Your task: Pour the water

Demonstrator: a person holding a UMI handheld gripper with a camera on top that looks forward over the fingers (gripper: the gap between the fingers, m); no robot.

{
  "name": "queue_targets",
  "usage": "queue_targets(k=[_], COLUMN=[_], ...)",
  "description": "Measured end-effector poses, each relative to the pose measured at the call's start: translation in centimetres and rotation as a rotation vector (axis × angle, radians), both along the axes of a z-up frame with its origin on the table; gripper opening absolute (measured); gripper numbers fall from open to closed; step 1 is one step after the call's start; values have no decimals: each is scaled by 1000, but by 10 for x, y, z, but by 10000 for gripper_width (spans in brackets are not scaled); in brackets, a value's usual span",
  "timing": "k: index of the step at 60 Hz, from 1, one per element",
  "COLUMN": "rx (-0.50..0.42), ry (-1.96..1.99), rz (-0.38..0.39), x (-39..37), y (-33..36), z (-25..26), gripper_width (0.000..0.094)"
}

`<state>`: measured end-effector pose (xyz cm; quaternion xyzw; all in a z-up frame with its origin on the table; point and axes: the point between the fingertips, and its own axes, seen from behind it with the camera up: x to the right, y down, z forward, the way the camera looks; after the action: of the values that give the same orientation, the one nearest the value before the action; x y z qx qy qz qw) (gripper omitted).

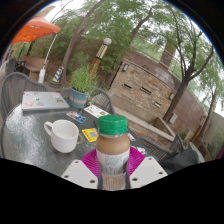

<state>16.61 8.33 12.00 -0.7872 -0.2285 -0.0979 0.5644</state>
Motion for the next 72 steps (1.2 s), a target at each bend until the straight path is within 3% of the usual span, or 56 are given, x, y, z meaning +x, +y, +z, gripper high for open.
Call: queue_targets(k=[15, 21, 27, 30, 37, 59, 68, 72], rx=[86, 125, 96, 100, 66, 23, 50, 108], ry=[-935, -1236, -1490, -1593, -1758, -1830, -1526, -1225], rz=[244, 286, 367, 351, 434, 436, 379, 286], x=[-30, -44, -50, -53, -62, -60, -74, -88], y=[81, 90, 101, 92, 98, 92, 92, 97], z=[6, 2, 2, 5, 11, 25, 29, 48], gripper_width=[308, 308, 307, 307, 308, 309, 310, 310])
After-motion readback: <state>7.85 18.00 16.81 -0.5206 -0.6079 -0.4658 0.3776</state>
